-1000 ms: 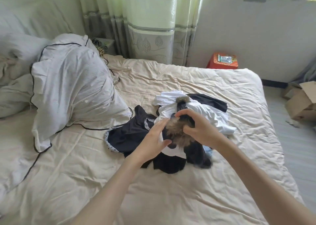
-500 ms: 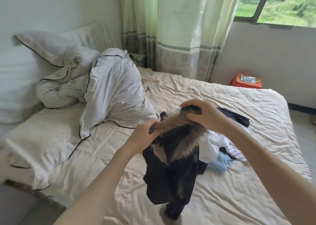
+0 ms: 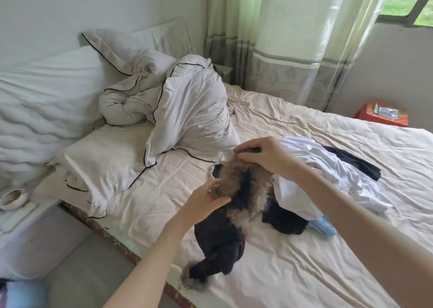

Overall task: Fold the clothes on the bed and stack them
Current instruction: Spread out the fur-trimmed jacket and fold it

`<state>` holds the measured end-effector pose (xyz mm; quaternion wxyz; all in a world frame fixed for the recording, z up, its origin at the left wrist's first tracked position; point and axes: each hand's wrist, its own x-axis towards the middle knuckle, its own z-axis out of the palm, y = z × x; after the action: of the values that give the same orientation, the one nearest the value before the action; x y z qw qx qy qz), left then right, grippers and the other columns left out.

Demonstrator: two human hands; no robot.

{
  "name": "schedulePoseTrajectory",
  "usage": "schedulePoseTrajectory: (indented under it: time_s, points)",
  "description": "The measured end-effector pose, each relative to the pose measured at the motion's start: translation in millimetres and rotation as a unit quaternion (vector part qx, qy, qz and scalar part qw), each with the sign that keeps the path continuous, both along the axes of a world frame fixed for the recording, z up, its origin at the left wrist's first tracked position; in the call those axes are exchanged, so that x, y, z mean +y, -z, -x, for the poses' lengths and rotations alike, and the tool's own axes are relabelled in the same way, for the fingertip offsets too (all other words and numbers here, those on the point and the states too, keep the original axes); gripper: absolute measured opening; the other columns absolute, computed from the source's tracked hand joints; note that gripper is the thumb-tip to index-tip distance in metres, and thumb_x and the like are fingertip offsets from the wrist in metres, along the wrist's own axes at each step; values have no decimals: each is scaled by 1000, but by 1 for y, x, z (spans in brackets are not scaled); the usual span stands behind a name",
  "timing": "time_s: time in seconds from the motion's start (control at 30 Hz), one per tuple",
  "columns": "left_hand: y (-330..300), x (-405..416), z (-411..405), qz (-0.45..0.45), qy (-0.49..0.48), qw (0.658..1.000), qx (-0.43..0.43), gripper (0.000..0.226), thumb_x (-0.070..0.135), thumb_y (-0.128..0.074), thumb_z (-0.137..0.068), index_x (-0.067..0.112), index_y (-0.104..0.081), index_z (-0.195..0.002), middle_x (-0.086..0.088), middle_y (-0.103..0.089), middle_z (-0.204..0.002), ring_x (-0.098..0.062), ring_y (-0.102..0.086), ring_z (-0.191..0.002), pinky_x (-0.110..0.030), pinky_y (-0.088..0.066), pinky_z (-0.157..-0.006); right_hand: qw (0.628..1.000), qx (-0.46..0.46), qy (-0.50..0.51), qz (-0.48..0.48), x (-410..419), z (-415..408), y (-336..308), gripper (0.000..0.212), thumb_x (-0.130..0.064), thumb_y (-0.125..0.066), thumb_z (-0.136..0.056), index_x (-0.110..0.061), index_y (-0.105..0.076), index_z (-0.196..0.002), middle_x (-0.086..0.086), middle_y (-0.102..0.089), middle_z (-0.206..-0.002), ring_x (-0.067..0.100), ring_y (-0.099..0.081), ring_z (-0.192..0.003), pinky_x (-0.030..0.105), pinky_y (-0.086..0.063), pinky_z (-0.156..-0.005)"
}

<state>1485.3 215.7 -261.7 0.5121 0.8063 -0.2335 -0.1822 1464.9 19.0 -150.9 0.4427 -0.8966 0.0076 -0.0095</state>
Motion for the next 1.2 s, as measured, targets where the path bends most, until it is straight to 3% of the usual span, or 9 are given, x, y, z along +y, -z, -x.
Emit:
schedulePoseTrajectory:
  time_s: [0.1,0.27,0.43,0.57,0.67,0.8,0.93,1.1,1.2]
  points:
    - [-3,0,8,-19,-30,999,-12,28,31,-68,-84,49,-50,-95,32,-61,-78,12,-56,-70,-2,-39,-64,999,3,27,-47,8,-1,4,19,-15,-69,-85,-17,-73,-104,-5,-70,-101,5,-62,-91,22,-48,-91]
    - [-6,-18,20,43,-132,990,-17,41,48,-72,-75,40,-50,-109,24,-56,-98,6,-56,-91,-11,-46,-77,988,2,20,-151,21,-3,-3,24,-11,-69,-84,-18,-71,-107,-5,-67,-106,11,-62,-101,29,-50,-94]
    - [-15,-15,12,13,-183,974,-130,13,31,-63,-88,21,-60,-80,15,-57,-70,4,-56,-67,-6,-37,-59,998,-51,-26,23,11,-8,-2,30,-10,-68,-85,-17,-66,-114,-13,-59,-106,2,-54,-97,6,-40,-84]
    - [-23,8,3,11,-116,984,-136,12,22,-69,-85,11,-72,-90,15,-64,-72,0,-61,-67,-13,-46,-64,988,-13,5,156,-13,-3,22,32,-13,-65,-87,-20,-64,-118,-1,-63,-112,14,-56,-96,30,-47,-90]
    - [-28,12,3,6,-94,983,-159,10,22,-73,-81,15,-74,-88,20,-66,-74,5,-63,-70,-8,-45,-67,978,34,17,205,-21,6,47,31,-21,-65,-88,-17,-65,-119,6,-66,-110,15,-54,-86,26,-41,-79]
    - [-22,18,10,-32,-91,979,-178,15,18,-73,-80,30,-67,-85,16,-67,-81,-1,-63,-76,-20,-51,-71,993,74,47,84,-17,14,57,27,-20,-70,-85,-10,-70,-110,5,-67,-95,4,-52,-69,21,-39,-70]
    - [-22,8,26,-5,-74,986,-149,47,24,-78,-76,42,-49,-109,20,-58,-103,8,-54,-99,-4,-38,-83,990,101,10,-95,2,20,47,13,-16,-71,-83,-15,-75,-96,-3,-71,-88,11,-63,-84,20,-49,-82]
    - [-22,-10,38,18,-161,965,-204,15,19,-71,-84,15,-69,-98,14,-66,-83,2,-62,-78,-12,-49,-73,949,131,13,-286,23,22,47,11,-3,-62,-88,-8,-71,-92,11,-69,-90,21,-64,-85,34,-50,-88]
    - [-23,-9,39,13,-190,961,-200,4,13,-69,-85,12,-73,-86,7,-70,-76,4,-62,-69,-8,-47,-66,954,123,39,-270,18,22,53,15,-5,-62,-89,-13,-69,-99,6,-65,-100,22,-57,-102,37,-45,-97]
